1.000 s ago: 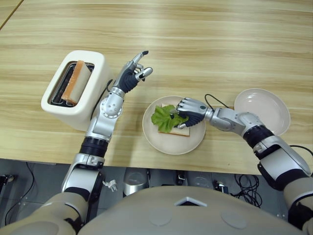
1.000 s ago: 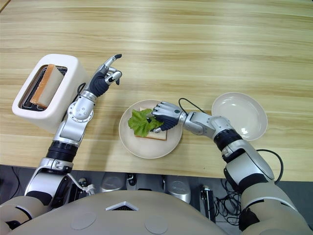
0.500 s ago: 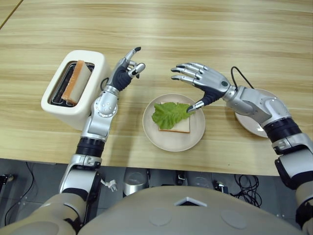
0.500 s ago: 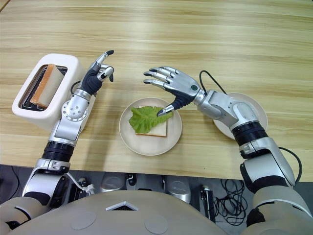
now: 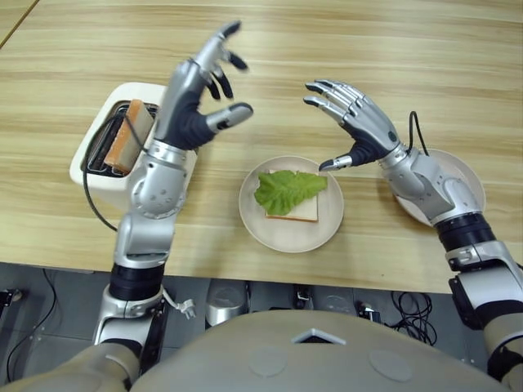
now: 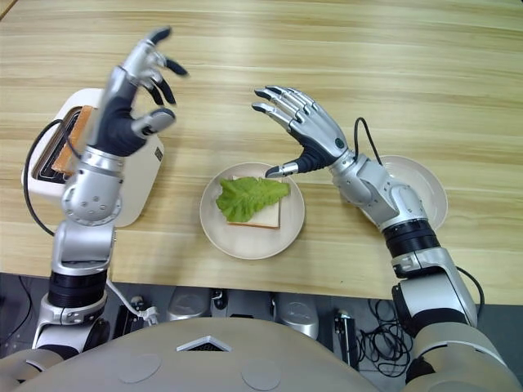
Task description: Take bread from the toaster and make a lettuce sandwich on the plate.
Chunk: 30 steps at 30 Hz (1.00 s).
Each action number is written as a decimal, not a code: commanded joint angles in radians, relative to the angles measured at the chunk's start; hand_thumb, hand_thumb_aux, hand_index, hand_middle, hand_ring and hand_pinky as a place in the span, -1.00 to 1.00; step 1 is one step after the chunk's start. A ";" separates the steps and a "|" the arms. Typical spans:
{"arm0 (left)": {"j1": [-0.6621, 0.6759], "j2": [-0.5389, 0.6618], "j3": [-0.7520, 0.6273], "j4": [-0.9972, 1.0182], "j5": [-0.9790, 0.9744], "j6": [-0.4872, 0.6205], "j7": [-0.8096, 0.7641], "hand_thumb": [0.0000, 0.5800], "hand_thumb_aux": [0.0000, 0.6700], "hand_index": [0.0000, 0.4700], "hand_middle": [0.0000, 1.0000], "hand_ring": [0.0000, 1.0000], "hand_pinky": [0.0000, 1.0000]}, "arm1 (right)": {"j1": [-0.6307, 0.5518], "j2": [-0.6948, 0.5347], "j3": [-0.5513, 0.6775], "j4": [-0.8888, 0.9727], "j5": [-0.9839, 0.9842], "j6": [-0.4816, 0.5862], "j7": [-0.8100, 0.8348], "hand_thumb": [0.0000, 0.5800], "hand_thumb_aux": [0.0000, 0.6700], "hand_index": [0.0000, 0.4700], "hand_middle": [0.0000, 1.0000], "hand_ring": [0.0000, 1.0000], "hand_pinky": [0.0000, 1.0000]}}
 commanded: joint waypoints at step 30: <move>0.287 0.247 0.151 0.139 0.334 0.283 -0.116 -1.00 -1.00 -1.00 -1.00 -1.00 -1.00 | 0.049 0.014 -0.031 -0.083 -0.059 0.024 -0.059 -1.00 -1.00 -1.00 -1.00 -1.00 -1.00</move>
